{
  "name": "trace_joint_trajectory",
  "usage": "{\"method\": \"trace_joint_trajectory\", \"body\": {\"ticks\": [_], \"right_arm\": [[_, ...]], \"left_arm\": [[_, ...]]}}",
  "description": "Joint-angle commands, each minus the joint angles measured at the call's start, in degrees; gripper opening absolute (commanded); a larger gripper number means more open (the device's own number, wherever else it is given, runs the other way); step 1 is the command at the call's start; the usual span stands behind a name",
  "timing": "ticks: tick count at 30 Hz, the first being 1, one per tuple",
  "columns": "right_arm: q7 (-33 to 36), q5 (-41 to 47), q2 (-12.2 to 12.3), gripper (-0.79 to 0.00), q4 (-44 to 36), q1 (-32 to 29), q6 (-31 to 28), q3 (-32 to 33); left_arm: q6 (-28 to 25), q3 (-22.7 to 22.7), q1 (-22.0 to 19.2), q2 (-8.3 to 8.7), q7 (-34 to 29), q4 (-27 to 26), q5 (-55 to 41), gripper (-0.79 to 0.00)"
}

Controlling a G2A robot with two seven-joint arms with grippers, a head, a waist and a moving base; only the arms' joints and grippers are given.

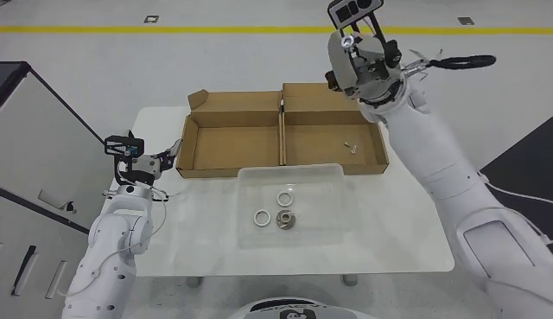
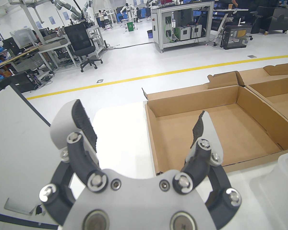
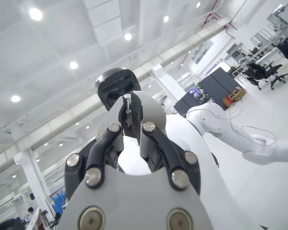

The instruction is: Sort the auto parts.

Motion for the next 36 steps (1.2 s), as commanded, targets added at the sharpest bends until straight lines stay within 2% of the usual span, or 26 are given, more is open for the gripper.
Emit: {"method": "trace_joint_trajectory", "body": {"ticks": [1,12,20,26,36], "right_arm": [[2.1,-0.3,-0.2,-0.785,-0.4,0.4,0.3,0.0],[1.3,-0.5,-0.2,-0.785,-1.6,-0.4,0.5,0.3],[8.8,2.4,-1.1,-0.785,-5.1,-3.2,2.5,1.9],[9.5,3.4,-1.9,-0.785,-6.4,-4.5,2.4,3.3],[3.1,-9.6,-1.2,-0.785,-8.6,-5.2,6.5,8.4]], "left_arm": [[0.0,0.0,0.0,0.00,0.0,0.0,0.0,0.000],[0.0,0.0,0.0,0.00,0.0,0.0,0.0,0.000],[0.0,0.0,0.0,0.00,0.0,0.0,0.0,0.000],[0.0,0.0,0.0,0.00,0.0,0.0,0.0,0.000],[0.0,0.0,0.0,0.00,0.0,0.0,0.0,0.000]]}}
